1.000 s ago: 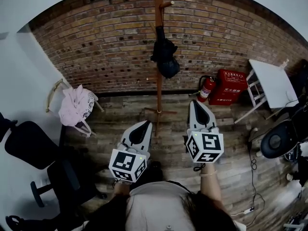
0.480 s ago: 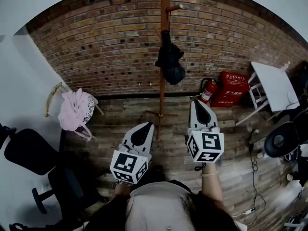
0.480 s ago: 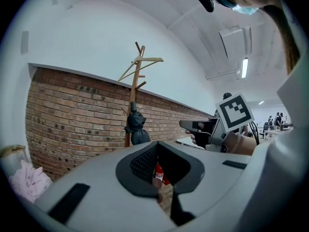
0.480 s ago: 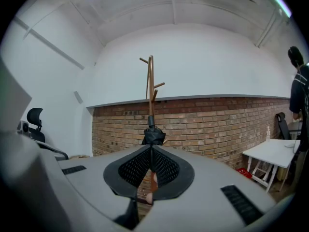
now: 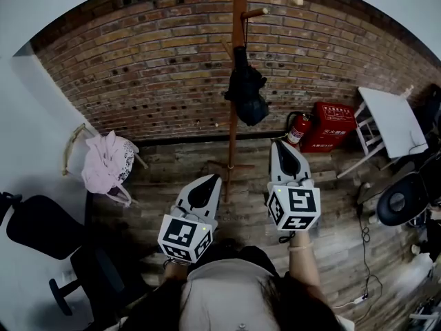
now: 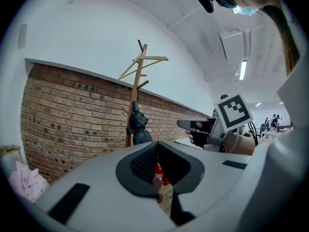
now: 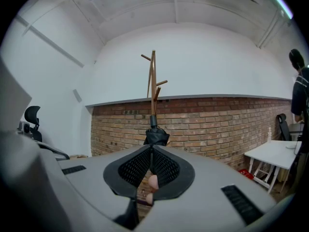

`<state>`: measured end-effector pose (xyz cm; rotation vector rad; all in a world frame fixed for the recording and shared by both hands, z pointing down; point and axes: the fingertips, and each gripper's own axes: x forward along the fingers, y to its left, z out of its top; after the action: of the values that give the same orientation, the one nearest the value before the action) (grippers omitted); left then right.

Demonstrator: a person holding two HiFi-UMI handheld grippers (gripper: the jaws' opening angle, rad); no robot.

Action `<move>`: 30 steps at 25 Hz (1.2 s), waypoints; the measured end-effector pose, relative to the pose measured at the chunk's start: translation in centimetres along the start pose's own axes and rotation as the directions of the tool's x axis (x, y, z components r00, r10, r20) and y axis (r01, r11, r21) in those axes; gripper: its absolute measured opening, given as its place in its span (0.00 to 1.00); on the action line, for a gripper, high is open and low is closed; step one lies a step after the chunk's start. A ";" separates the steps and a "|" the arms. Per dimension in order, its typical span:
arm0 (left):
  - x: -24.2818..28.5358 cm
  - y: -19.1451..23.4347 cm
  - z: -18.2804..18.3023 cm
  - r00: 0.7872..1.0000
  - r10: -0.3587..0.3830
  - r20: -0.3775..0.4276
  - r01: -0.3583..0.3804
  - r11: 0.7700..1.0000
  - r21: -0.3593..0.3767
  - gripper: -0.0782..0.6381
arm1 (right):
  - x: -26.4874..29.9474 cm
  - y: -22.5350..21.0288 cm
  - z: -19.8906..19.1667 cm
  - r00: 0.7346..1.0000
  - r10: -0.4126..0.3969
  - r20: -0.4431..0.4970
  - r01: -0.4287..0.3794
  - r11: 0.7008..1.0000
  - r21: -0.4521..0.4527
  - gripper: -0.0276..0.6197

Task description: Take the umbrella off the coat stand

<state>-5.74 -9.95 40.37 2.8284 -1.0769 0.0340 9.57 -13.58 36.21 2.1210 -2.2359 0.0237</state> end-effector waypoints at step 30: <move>5.1 3.3 1.2 0.996 0.086 0.010 -0.085 0.996 -0.024 0.12 | 7.8 -1.0 0.9 0.992 0.129 -0.004 -0.129 0.992 -0.018 0.11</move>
<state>-4.17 -15.90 39.78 2.7634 -1.1921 0.0125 10.12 -21.42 35.67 1.9635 -2.3581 0.0128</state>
